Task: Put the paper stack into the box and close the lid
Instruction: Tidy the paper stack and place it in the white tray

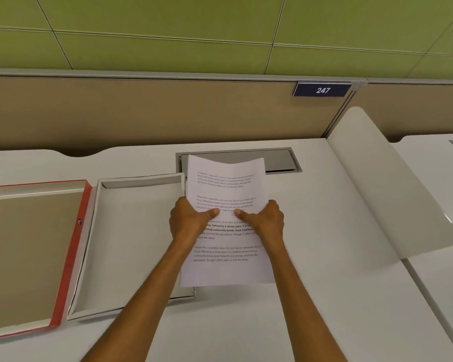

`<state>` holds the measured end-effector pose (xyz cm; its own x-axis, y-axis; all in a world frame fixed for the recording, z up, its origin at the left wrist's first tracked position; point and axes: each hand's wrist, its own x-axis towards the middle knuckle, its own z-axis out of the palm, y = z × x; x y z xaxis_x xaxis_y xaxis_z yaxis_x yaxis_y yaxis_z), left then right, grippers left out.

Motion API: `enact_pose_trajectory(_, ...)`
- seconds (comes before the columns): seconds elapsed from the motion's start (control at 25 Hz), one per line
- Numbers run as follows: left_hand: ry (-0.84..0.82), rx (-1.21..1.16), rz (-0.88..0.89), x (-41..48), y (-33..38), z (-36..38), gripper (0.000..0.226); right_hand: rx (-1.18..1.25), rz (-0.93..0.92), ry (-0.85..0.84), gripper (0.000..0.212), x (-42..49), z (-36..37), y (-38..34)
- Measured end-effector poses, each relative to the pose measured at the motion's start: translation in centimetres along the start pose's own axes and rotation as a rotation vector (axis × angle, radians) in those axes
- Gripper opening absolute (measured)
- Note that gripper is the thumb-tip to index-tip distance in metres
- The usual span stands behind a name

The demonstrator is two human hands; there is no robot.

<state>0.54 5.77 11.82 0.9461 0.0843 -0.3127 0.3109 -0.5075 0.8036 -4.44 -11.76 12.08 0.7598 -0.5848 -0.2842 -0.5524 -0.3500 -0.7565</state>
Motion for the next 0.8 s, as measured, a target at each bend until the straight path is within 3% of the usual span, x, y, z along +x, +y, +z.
enact_pose_trajectory(0.8,0.103,-0.054,-0.179,4.5,-12.3,-14.6,0.049,-0.022,0.007,-0.193,0.076,-7.0,18.1,-5.7)
